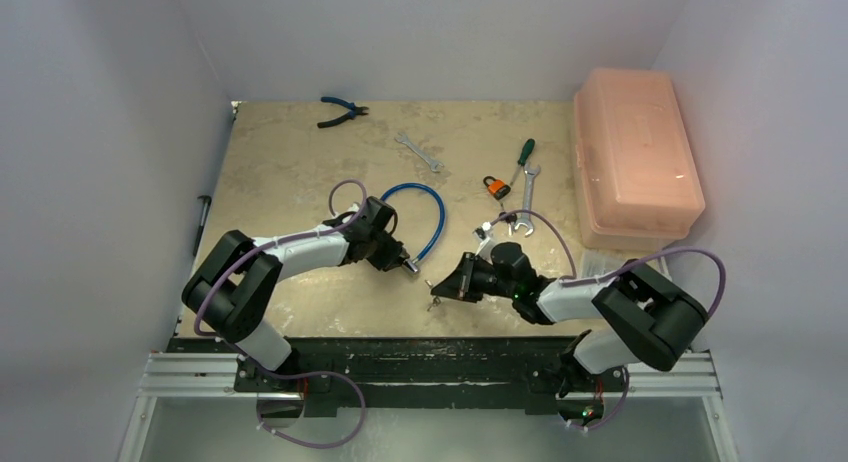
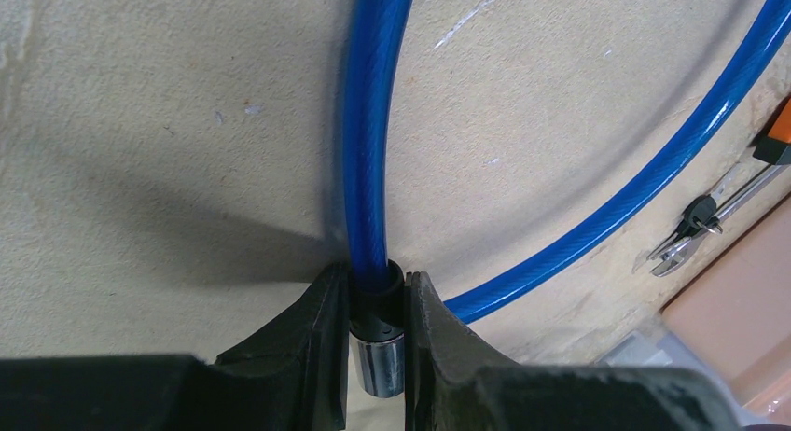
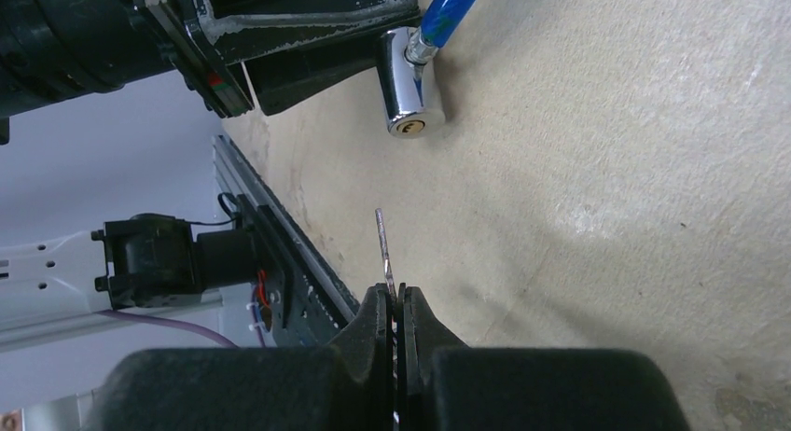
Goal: Unlock with the key
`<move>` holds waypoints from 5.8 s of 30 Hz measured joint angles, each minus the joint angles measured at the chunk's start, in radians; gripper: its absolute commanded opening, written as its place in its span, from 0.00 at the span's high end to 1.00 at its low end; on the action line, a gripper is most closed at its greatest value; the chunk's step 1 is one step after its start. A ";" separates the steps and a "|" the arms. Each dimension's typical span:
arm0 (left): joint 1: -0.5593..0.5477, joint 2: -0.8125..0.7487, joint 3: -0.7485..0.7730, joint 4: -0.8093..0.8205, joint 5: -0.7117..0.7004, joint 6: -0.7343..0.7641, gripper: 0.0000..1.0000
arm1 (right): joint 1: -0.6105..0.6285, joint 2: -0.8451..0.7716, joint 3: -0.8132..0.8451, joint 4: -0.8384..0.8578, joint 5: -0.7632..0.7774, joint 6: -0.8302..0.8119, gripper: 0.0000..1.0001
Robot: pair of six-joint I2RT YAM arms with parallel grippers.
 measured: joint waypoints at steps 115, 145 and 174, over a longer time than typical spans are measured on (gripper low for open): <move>0.013 -0.015 -0.051 0.082 0.045 0.000 1.00 | 0.006 0.200 0.105 0.078 0.029 0.053 1.00; 0.018 -0.019 -0.062 0.100 0.052 0.000 1.00 | 0.006 0.225 0.098 0.098 0.037 0.078 1.00; 0.019 -0.019 -0.068 0.114 0.057 -0.001 1.00 | 0.006 0.199 0.098 0.079 0.048 0.073 1.00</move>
